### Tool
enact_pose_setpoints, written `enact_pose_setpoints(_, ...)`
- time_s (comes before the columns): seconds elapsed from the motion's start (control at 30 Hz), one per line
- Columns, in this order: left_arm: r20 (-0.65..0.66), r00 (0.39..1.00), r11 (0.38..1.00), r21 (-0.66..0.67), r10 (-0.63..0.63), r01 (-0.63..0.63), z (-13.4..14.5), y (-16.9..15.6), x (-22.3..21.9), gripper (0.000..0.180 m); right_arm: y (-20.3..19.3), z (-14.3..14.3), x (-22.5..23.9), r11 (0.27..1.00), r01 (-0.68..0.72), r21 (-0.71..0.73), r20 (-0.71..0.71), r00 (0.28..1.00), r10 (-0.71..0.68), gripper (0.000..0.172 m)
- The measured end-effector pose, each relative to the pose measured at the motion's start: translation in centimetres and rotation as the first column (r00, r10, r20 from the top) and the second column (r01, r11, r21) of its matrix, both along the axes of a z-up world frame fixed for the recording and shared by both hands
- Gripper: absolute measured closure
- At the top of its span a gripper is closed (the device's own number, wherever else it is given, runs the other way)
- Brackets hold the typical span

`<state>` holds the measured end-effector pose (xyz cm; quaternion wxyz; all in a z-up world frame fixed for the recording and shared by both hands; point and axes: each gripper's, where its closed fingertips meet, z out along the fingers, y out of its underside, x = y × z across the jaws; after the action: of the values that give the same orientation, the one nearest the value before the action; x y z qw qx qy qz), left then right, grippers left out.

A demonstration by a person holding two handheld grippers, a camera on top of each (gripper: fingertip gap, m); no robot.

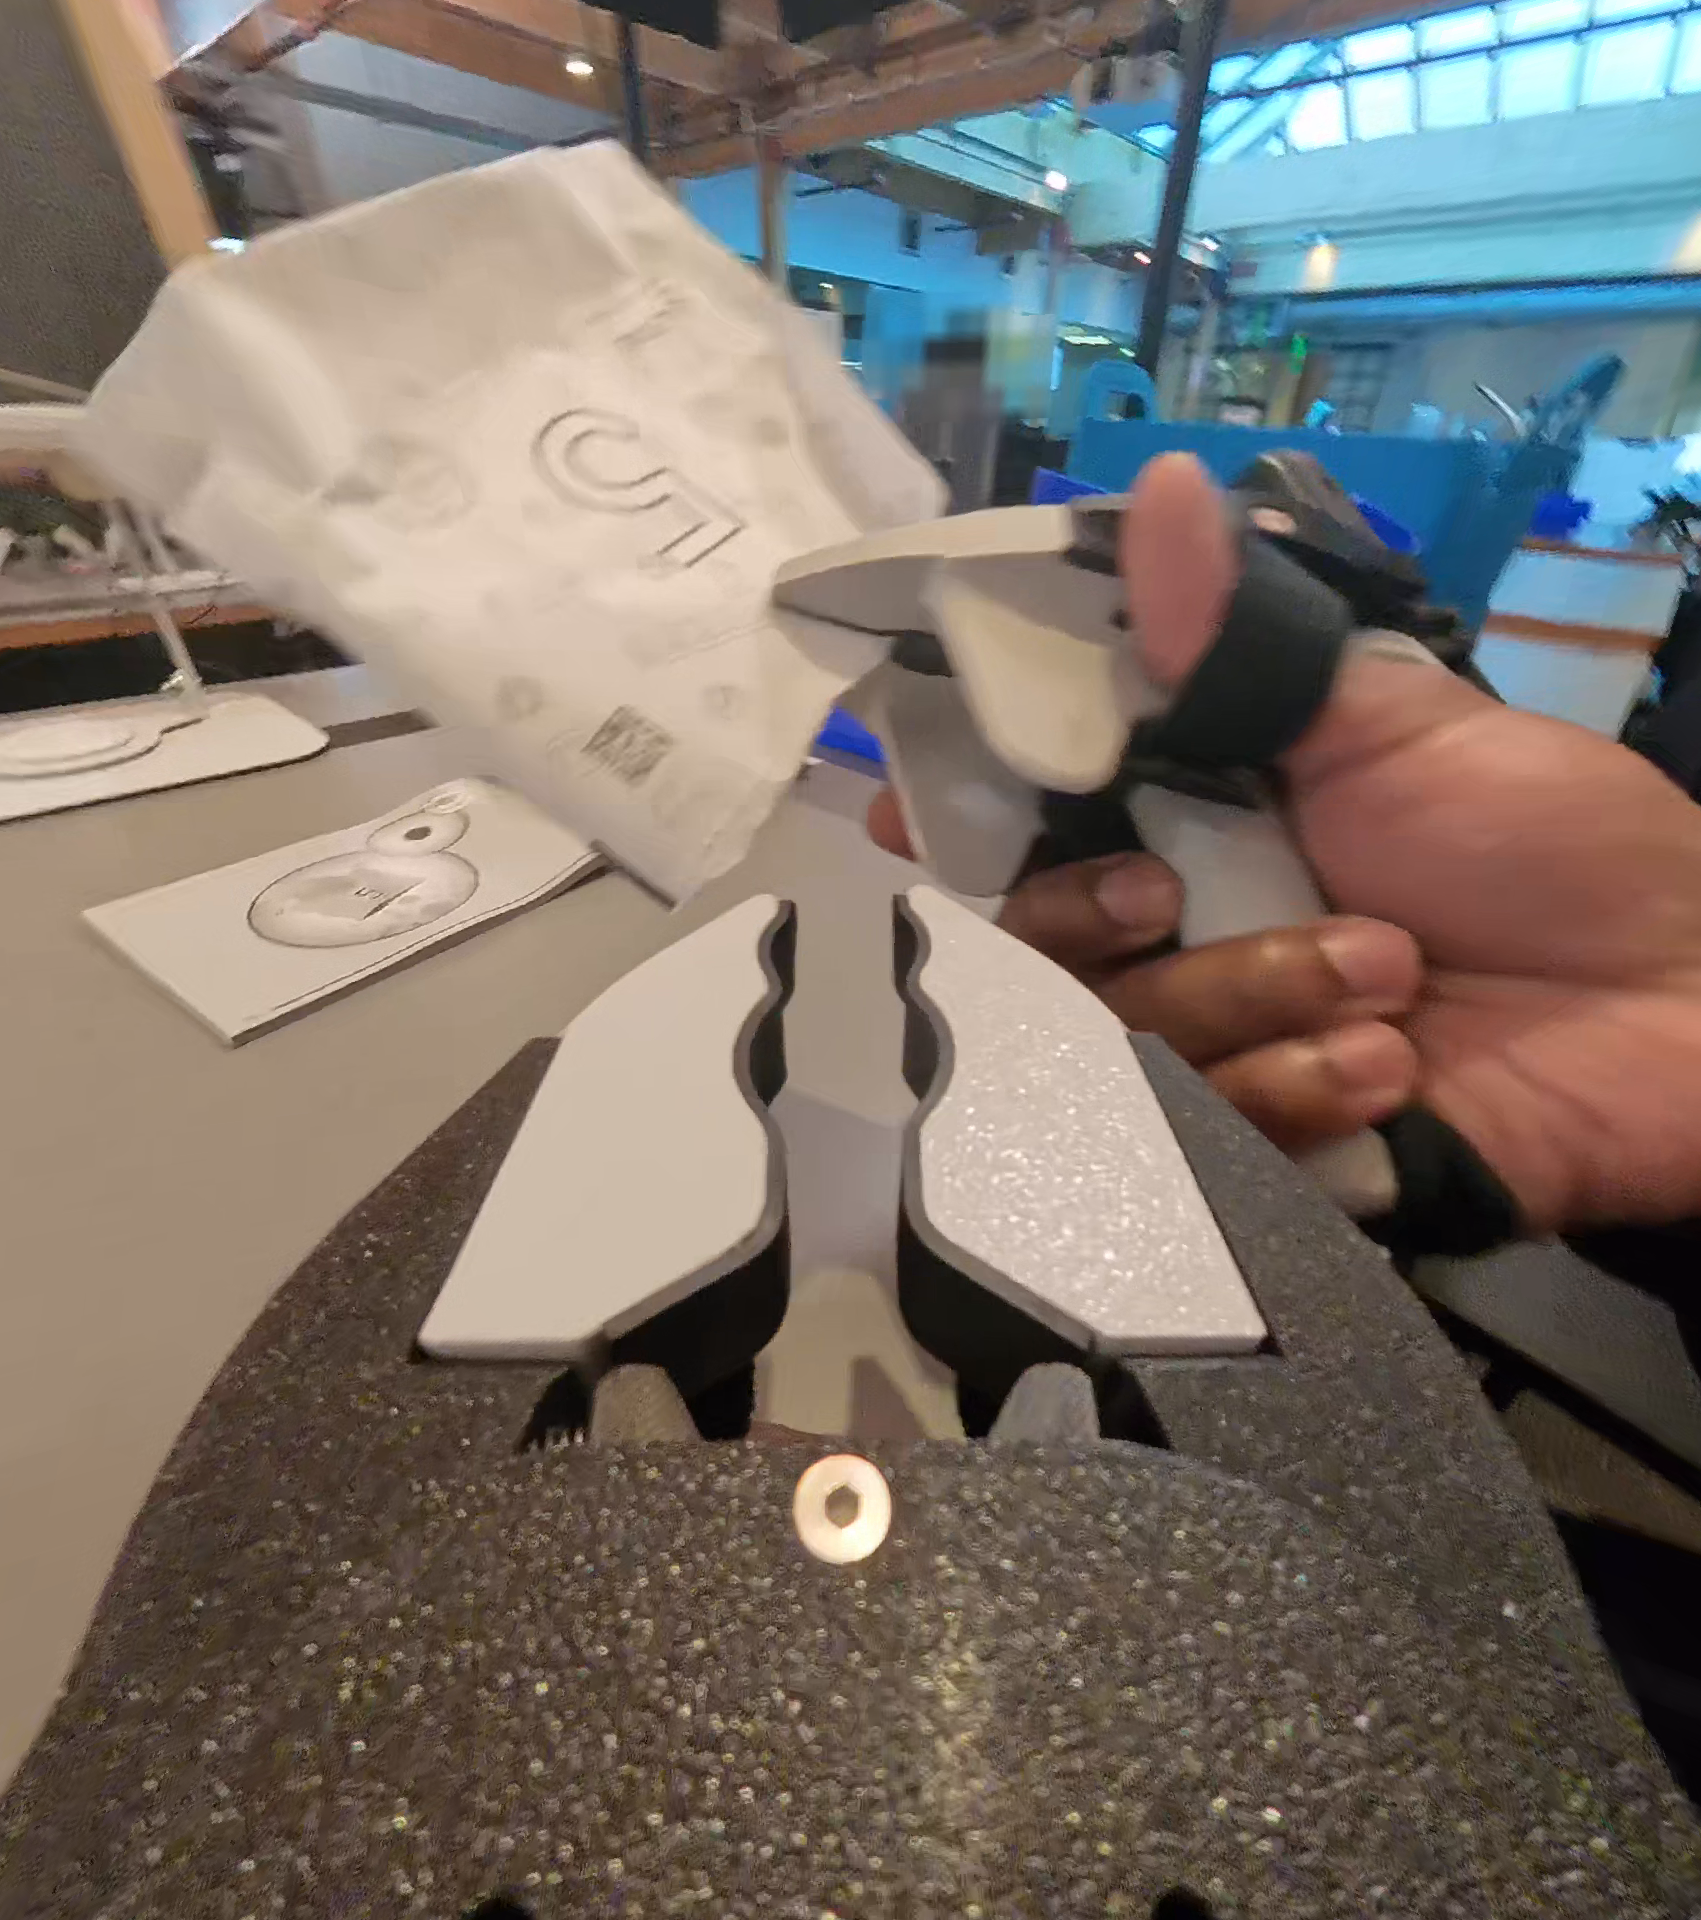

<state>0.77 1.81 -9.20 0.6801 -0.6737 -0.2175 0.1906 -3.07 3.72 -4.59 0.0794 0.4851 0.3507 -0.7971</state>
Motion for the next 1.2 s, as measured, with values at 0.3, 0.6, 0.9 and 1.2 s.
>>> enact_pose_setpoints(0.3,0.078,0.995,0.89,0.456,-0.057,0.015,3.4,-1.2,-1.6,0.155,-2.0,2.9,1.8,0.966,-0.083,-0.244,-0.082,0.995,0.065,0.172)
enact_pose_setpoints(0.6,-0.065,0.99,0.779,0.612,-0.125,0.139,5.7,-2.2,-1.1,0.162,-3.5,2.4,3.0,0.934,-0.154,-0.323,-0.094,0.987,0.13,0.172)
enact_pose_setpoints(0.9,-0.07,0.99,0.734,0.664,-0.126,0.14,6.5,-3.0,-2.1,0.18,-3.7,2.9,3.8,0.937,-0.151,-0.315,-0.155,0.982,0.106,0.172)
enact_pose_setpoints(1.2,0.081,0.996,0.815,0.574,0.029,-0.07,4.2,-2.6,-4.4,0.18,-4.1,3.0,5.0,0.975,0.036,-0.22,-0.303,0.947,-0.103,0.172)
